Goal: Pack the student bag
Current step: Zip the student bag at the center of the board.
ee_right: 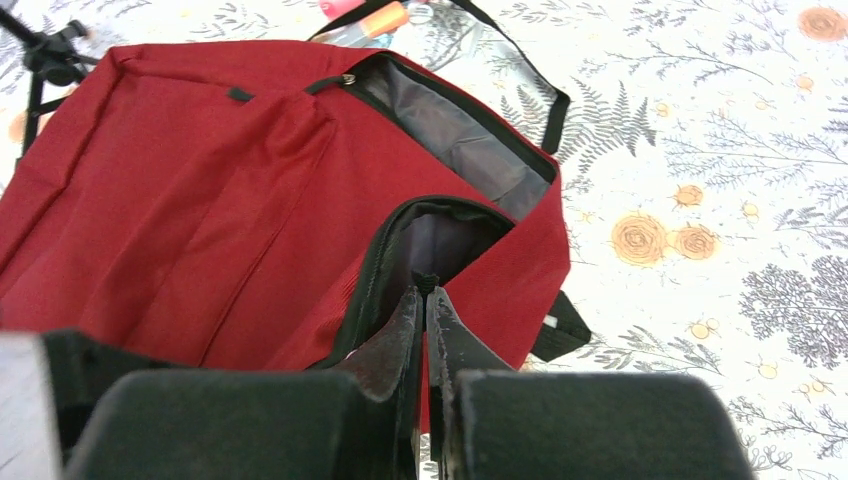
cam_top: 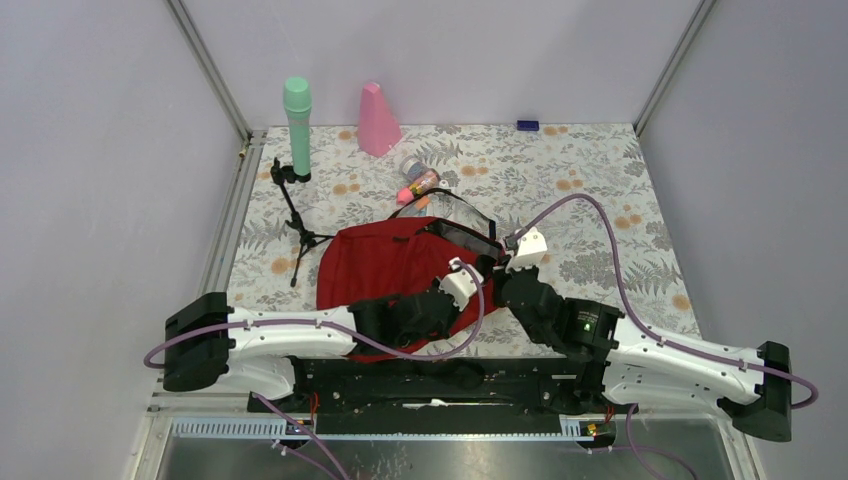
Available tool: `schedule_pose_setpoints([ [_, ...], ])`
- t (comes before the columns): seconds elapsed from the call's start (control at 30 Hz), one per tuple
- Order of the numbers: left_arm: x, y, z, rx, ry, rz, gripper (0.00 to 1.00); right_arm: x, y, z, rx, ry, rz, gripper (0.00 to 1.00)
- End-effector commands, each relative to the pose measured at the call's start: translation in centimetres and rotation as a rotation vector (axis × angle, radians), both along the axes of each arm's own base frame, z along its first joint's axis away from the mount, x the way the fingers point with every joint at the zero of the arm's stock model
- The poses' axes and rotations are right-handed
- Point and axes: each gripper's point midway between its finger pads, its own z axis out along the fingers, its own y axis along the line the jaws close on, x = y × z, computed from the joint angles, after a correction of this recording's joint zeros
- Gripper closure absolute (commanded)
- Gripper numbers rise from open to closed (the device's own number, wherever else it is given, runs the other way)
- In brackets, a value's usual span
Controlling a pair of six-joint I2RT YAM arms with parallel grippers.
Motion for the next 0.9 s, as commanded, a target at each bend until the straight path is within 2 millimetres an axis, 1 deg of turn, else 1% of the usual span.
schedule_pose_setpoints([
  [0.0, -0.8, -1.5, 2.1, -0.072, -0.016, -0.017, 1.0, 2.1, -1.8, 2.1, 0.057, -0.024, -0.125, 1.0],
  [0.1, -1.0, -1.2, 1.5, -0.074, 0.0, -0.009, 1.0, 2.6, -2.0, 2.4, 0.054, -0.014, -0.129, 1.0],
  [0.17, -1.3, -1.1, 1.1, -0.071, 0.011, -0.016, 1.0, 3.0, -2.6, 2.8, 0.047, -0.013, -0.155, 1.0],
  [0.33, -2.5, -1.2, 1.2, -0.086, 0.034, -0.057, 1.0, 4.0, -3.8, 3.3, 0.062, -0.018, -0.217, 1.0],
  [0.47, -3.3, -1.3, 1.3, -0.123, 0.036, -0.098, 1.0, 4.6, -4.6, 2.8, 0.037, -0.012, -0.25, 1.0],
  [0.57, -3.6, -1.1, 1.5, -0.14, 0.031, -0.113, 1.0, 4.8, -4.8, 2.6, 0.027, 0.002, -0.253, 1.0],
  [0.77, -3.5, 0.0, 1.8, -0.109, 0.01, -0.089, 1.0, 5.4, -5.3, 2.0, -0.001, 0.021, -0.259, 1.0],
  [0.87, -3.3, 0.7, 1.7, -0.096, 0.005, -0.063, 1.0, 6.1, -5.8, 1.7, -0.012, 0.027, -0.264, 1.0],
])
